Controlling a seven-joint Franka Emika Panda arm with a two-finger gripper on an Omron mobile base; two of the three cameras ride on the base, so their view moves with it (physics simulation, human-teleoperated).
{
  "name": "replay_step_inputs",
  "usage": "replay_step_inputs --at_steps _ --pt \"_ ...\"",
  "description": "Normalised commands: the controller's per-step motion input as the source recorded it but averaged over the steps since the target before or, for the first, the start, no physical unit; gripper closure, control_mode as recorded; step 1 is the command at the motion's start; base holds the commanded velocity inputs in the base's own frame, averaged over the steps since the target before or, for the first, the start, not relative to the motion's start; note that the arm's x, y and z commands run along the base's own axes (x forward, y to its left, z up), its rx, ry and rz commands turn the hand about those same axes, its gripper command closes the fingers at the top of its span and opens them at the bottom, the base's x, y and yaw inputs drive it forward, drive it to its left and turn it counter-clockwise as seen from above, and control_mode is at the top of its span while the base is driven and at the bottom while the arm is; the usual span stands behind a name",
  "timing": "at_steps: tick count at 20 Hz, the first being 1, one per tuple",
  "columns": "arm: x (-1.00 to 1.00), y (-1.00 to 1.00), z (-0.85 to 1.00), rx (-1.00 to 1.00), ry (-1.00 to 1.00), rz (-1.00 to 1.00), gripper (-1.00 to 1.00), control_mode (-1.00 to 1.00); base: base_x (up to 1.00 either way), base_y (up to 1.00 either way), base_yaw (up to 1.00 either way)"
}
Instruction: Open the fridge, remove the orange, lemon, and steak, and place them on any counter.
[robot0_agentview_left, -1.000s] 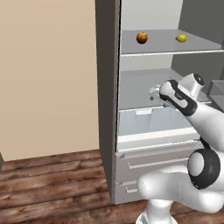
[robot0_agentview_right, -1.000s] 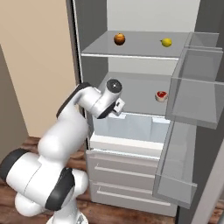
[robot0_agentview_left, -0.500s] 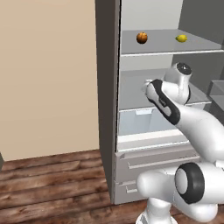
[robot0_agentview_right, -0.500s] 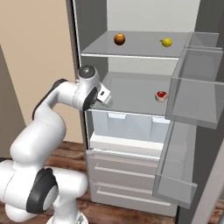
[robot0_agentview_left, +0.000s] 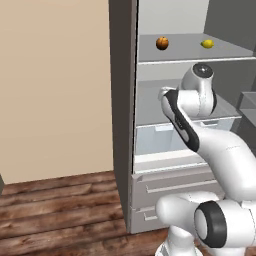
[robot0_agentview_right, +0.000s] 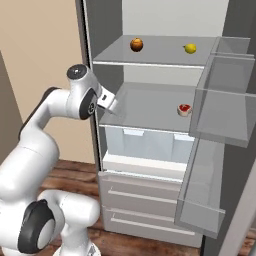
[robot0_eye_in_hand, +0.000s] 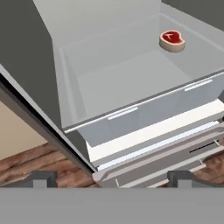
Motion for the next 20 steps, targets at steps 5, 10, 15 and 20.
replay_step_inputs --at_steps 5,10,15,20 --pt "-0.38 0.10 0.18 -0.06 0.00 0.00 -1.00 -1.00 0.00 0.00 0.00" --pt "-0.39 0.08 0.10 -0.01 0.00 0.00 -1.00 -1.00 0.00 0.00 0.00" --pt "-0.18 0.15 0.09 -0.01 0.00 0.02 -1.00 -1.00 0.00 0.00 0.00" --pt "0.00 0.15 0.01 0.00 0.01 0.05 -1.00 -1.00 0.00 0.00 0.00"
